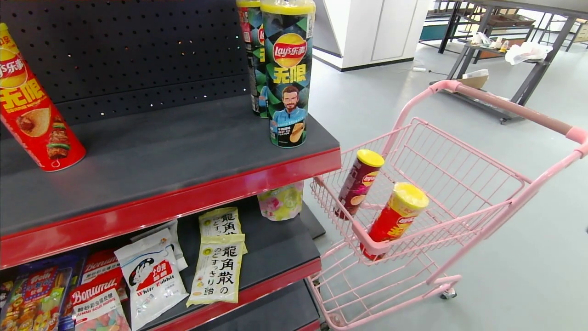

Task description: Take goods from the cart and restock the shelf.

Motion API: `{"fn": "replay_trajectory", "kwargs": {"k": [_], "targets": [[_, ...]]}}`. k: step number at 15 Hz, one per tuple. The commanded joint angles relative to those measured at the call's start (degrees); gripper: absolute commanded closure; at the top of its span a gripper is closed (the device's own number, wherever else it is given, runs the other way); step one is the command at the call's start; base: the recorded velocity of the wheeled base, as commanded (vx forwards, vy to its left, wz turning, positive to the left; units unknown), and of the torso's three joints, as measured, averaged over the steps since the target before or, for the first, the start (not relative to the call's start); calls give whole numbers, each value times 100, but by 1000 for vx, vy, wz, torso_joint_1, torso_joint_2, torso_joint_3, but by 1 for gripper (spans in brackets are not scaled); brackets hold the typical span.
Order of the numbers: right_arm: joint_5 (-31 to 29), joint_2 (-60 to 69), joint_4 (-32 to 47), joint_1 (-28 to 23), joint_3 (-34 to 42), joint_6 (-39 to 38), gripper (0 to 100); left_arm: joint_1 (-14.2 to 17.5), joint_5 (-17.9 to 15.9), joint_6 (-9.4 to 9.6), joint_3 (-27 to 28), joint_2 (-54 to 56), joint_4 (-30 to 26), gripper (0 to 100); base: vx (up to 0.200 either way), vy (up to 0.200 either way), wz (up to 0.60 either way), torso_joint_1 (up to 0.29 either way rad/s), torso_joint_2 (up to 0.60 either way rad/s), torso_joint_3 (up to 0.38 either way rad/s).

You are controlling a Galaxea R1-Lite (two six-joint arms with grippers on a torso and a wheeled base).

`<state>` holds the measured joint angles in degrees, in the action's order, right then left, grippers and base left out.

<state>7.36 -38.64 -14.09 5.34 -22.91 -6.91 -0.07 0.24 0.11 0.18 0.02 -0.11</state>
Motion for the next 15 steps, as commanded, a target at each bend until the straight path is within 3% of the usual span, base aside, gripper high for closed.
{"fn": "replay_trajectory", "kwargs": {"k": [1,4,7,15], "targets": [[477,-3246,-2203,503,498,-126,0,-1,2,7,-1,-2,-7,0,0,0,0,0,0,0],[485,-4309,-3012,758,603,-153,0,-1,2,7,-1,-2,2,0,0,0,0,0,0,0],[485,-4942,-3170,925,375,-153,0,-1,2,15,-1,-2,2,0,0,0,0,0,0,0],[450,-6173,-3609,556,-170,-82,0,-1,2,15,-1,-2,2,0,0,0,0,0,0,0]]}}
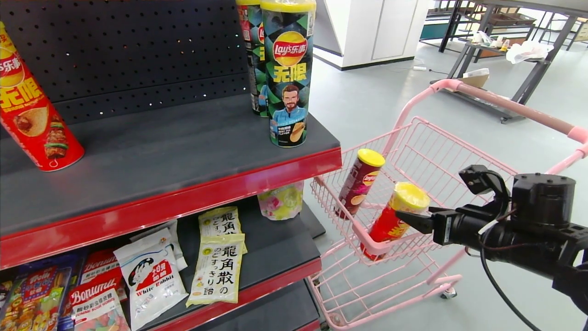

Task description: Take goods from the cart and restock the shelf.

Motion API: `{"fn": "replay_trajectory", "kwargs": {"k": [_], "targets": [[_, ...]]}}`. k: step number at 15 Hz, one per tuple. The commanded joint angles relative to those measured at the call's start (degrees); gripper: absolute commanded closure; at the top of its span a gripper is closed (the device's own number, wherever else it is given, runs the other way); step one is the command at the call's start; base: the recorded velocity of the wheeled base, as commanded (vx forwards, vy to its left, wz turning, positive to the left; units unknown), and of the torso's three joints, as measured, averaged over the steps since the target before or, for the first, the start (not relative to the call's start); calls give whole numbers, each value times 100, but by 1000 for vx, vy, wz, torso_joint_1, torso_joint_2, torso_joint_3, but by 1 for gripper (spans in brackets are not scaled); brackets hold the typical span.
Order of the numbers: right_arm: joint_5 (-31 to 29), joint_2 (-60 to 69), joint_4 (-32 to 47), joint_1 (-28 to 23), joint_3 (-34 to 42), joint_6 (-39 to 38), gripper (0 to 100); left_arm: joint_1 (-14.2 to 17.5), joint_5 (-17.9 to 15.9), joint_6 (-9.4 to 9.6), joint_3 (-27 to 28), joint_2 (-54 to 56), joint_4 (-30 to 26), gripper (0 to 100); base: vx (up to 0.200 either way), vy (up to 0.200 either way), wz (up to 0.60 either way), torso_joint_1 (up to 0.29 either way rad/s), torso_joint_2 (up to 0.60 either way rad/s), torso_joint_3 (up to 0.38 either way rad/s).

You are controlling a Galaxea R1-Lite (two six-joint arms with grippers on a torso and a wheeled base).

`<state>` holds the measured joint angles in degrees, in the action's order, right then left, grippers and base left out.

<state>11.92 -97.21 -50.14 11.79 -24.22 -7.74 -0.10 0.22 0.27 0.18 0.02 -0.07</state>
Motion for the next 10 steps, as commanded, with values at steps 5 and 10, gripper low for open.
{"fn": "replay_trajectory", "kwargs": {"k": [5,10], "targets": [[29,-703,-242,-124,-162,-52,0,1,4,0,-1,-2,-1,0,0,0,0,0,0,0],[29,-1213,-716,-19,-223,-61,0,1,4,0,-1,-2,-1,0,0,0,0,0,0,0]]}}
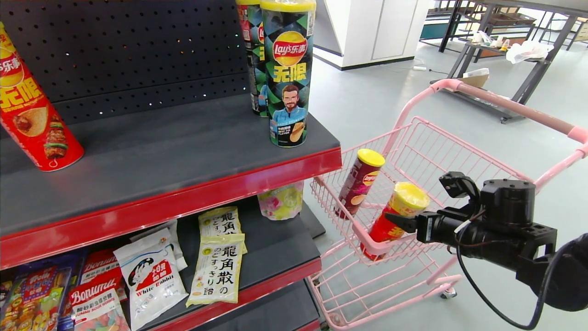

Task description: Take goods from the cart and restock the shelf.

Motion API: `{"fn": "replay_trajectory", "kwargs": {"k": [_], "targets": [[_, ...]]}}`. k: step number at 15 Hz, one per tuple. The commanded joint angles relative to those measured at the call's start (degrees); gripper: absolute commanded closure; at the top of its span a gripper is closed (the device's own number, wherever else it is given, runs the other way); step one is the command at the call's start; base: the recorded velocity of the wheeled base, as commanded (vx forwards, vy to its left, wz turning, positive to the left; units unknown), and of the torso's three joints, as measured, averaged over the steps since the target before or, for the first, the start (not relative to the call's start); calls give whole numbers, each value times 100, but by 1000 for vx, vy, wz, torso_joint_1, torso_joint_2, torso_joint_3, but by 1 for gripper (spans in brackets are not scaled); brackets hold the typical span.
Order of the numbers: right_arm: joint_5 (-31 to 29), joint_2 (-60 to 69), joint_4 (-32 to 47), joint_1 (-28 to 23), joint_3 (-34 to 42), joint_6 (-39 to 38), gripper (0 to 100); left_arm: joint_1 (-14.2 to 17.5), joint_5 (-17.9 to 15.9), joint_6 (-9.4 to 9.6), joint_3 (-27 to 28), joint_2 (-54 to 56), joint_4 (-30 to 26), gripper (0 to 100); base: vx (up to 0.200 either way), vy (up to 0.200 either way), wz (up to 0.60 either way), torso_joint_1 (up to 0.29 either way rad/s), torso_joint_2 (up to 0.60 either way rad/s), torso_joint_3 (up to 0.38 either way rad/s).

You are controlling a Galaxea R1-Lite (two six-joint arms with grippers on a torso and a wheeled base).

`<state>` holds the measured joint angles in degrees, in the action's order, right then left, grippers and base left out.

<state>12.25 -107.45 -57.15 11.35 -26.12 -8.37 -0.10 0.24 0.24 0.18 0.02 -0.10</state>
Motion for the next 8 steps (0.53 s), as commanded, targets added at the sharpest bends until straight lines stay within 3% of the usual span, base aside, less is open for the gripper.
{"fn": "replay_trajectory", "kwargs": {"k": [1,8], "targets": [[-3,-250,-24,34,-103,-6,0,1,2,2,-1,-2,1,0,0,0,0,0,0,0],[5,-602,-103,34,-446,-6,0,1,2,11,-1,-2,1,0,0,0,0,0,0,0]]}}
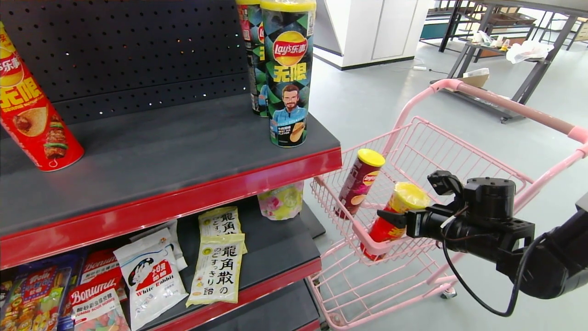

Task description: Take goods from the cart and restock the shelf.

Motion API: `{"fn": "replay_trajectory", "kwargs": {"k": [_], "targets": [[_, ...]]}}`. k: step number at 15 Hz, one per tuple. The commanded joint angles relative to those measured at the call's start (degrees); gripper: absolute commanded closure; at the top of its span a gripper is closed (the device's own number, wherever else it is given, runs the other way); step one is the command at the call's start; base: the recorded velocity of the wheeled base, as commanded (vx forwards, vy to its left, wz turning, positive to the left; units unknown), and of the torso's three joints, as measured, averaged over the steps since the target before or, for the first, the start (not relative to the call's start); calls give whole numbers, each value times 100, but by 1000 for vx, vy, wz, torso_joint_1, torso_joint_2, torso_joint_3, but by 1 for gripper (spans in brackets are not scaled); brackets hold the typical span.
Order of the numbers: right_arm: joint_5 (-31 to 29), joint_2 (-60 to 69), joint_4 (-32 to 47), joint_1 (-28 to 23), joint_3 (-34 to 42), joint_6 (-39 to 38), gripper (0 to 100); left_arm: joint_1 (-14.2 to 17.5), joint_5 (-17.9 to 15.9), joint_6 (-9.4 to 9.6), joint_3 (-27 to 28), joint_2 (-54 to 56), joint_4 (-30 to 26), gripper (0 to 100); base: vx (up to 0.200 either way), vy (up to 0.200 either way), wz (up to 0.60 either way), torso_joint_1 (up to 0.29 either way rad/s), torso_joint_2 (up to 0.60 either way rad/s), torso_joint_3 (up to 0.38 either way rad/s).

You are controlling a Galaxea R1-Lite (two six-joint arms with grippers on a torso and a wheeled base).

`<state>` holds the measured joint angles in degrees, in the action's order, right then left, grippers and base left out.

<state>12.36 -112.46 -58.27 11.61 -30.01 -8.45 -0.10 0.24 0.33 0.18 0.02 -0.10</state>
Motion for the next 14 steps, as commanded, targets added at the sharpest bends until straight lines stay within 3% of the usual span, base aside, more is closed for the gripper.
{"fn": "replay_trajectory", "kwargs": {"k": [1,6,7,11,14], "targets": [[3,-118,0,8,-84,1,0,1,2,2,-1,-2,1,0,0,0,0,0,0,0],[-6,-479,-141,8,-286,1,0,1,2,2,-1,-2,1,0,0,0,0,0,0,0],[-6,-549,-281,8,-268,1,100,1,2,2,-1,-2,1,0,0,0,0,0,0,0],[65,-540,-527,17,-189,19,100,1,2,2,-1,-2,1,0,0,0,0,0,0,0],[38,259,-510,35,-92,54,100,1,2,-7,-1,-2,1,0,0,0,0,0,0,0]]}}
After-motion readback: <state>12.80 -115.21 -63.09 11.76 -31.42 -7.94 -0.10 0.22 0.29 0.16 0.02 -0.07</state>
